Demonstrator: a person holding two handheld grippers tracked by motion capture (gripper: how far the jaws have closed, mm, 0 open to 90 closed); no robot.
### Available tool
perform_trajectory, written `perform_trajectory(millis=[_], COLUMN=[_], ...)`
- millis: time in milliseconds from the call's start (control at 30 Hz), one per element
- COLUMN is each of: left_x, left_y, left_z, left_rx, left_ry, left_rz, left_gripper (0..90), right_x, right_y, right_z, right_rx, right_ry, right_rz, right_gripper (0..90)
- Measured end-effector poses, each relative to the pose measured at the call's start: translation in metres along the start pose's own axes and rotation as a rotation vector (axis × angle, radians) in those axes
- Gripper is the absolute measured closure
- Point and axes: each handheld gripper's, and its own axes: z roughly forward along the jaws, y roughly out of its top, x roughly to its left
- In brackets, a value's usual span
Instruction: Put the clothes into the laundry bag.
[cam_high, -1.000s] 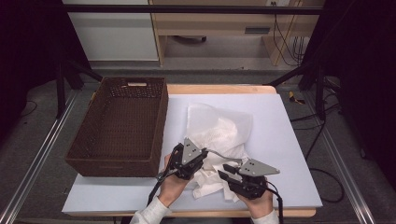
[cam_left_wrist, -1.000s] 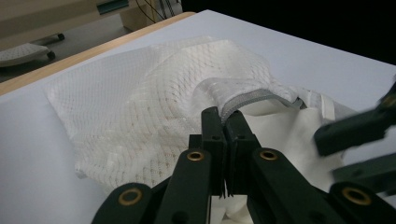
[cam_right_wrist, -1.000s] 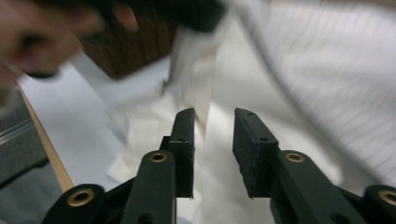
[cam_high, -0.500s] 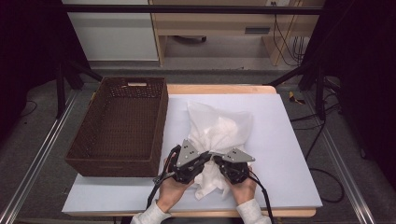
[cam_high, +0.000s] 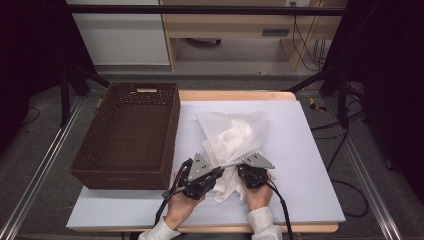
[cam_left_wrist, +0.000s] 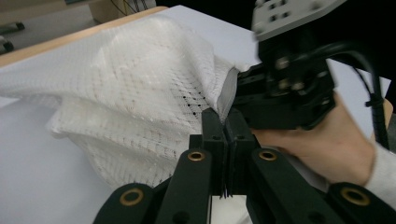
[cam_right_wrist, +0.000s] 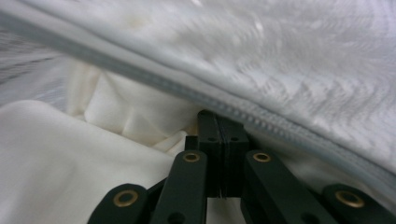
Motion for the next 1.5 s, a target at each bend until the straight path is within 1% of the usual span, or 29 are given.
perform_trajectory(millis=[33, 100, 167, 233, 300, 367, 400, 433, 467, 500, 567, 600, 633, 700, 767, 800, 867, 933, 1000, 1033, 1100, 1167, 1200, 1267, 1300, 1333, 1400, 1467, 1500], left_x=[0.001, 0.003, 0.003, 0.002, -0.001, -0.003, -0.004, -0.005, -0.005, -0.005, -0.005, -0.005, -0.005, -0.006, -0.006, -0.006, -0.005, -0.008, -0.013, -0.015, -0.021, -0.025, -0.025, -0.024, -0.021, -0.017, -0.007, -0.003, -0.001], left_y=[-0.002, -0.006, -0.008, -0.008, -0.008, -0.006, -0.006, -0.006, -0.006, -0.005, -0.005, -0.004, -0.004, -0.003, -0.002, -0.001, 0.002, 0.005, 0.008, 0.009, 0.010, 0.009, 0.008, 0.005, 0.003, 0.000, -0.004, -0.006, -0.007], left_z=[0.002, 0.005, 0.008, 0.010, 0.011, 0.015, 0.016, 0.017, 0.018, 0.018, 0.017, 0.017, 0.016, 0.014, 0.012, 0.011, 0.010, 0.008, 0.004, 0.001, -0.004, -0.008, -0.008, -0.009, -0.008, -0.007, -0.004, -0.001, 0.001], left_rx=[0.002, 0.004, 0.004, 0.002, 0.000, 0.001, 0.003, 0.002, 0.001, 0.000, -0.007, -0.008, -0.011, -0.018, -0.023, -0.027, -0.029, -0.038, -0.045, -0.043, -0.047, -0.037, -0.035, -0.029, -0.029, -0.028, -0.028, -0.027, -0.023], left_ry=[-0.001, 0.005, 0.010, 0.015, 0.026, 0.030, 0.030, 0.029, 0.029, 0.028, 0.028, 0.028, 0.031, 0.031, 0.028, 0.026, 0.002, -0.002, -0.009, -0.014, -0.005, 0.010, 0.006, 0.016, 0.017, 0.006, -0.024, -0.015, -0.010], left_rz=[-0.005, -0.001, -0.006, -0.004, 0.010, 0.014, 0.014, 0.015, 0.017, 0.015, 0.013, 0.011, 0.012, 0.013, 0.015, 0.013, -0.005, -0.005, 0.003, 0.011, 0.037, 0.062, 0.063, 0.060, 0.049, 0.028, -0.009, -0.010, -0.008], left_gripper=[88.0, 87.9, 87.8, 87.8, 87.7, 87.7, 87.7, 87.7, 87.6, 87.7, 87.7, 87.7, 87.7, 87.7, 87.7, 87.7, 87.9, 88.1, 88.2, 88.3, 88.4, 88.6, 88.6, 88.6, 88.6, 88.6, 88.6, 88.3, 88.2], right_x=[0.000, -0.002, -0.003, -0.006, -0.010, -0.011, -0.010, -0.008, -0.005, -0.003, -0.003, -0.002, -0.002, -0.006, -0.006, -0.004, 0.001, 0.010, 0.013, 0.011, 0.004, 0.002, 0.002, 0.000, -0.001, -0.002, -0.004, -0.006, -0.007], right_y=[0.000, 0.002, 0.001, -0.004, -0.013, -0.024, -0.029, -0.032, -0.034, -0.034, -0.031, -0.029, -0.027, -0.023, -0.018, -0.015, -0.005, 0.007, 0.011, 0.010, 0.007, 0.005, 0.004, 0.005, 0.005, 0.006, 0.007, 0.007, 0.007], right_z=[-0.005, -0.019, -0.039, -0.057, -0.068, -0.068, -0.065, -0.060, -0.054, -0.050, -0.042, -0.038, -0.036, -0.032, -0.031, -0.033, -0.037, -0.034, -0.020, -0.011, 0.004, 0.012, 0.016, 0.021, 0.023, 0.025, 0.026, 0.022, 0.019], right_rx=[0.001, -0.001, -0.018, -0.034, -0.012, 0.036, 0.060, 0.090, 0.114, 0.132, 0.158, 0.183, 0.199, 0.220, 0.212, 0.178, 0.087, 0.022, 0.020, 0.026, 0.012, -0.002, -0.007, -0.017, -0.019, -0.018, -0.018, -0.021, -0.023], right_ry=[0.020, 0.089, 0.088, 0.110, 0.109, 0.125, 0.136, 0.136, 0.118, 0.108, 0.086, 0.072, 0.050, 0.057, 0.056, 0.071, 0.147, 0.158, 0.124, 0.111, 0.096, 0.050, 0.015, -0.055, -0.082, -0.093, -0.086, -0.042, -0.005], right_rz=[0.005, 0.009, -0.023, -0.023, -0.021, 0.011, 0.018, -0.005, -0.032, -0.046, -0.046, -0.039, -0.054, -0.021, -0.018, -0.029, -0.027, -0.038, -0.036, -0.019, 0.048, 0.068, 0.073, 0.116, 0.136, 0.147, 0.150, 0.140, 0.126], right_gripper=[84.7, 72.0, 59.7, 45.7, 35.7, 30.9, 30.8, 31.7, 34.0, 38.4, 51.4, 64.9, 74.2, 81.1, 82.1, 82.3, 82.5, 82.6, 82.6, 82.8, 83.1, 83.6, 83.7, 83.9, 83.8, 83.7, 82.8, 79.0, 73.3])
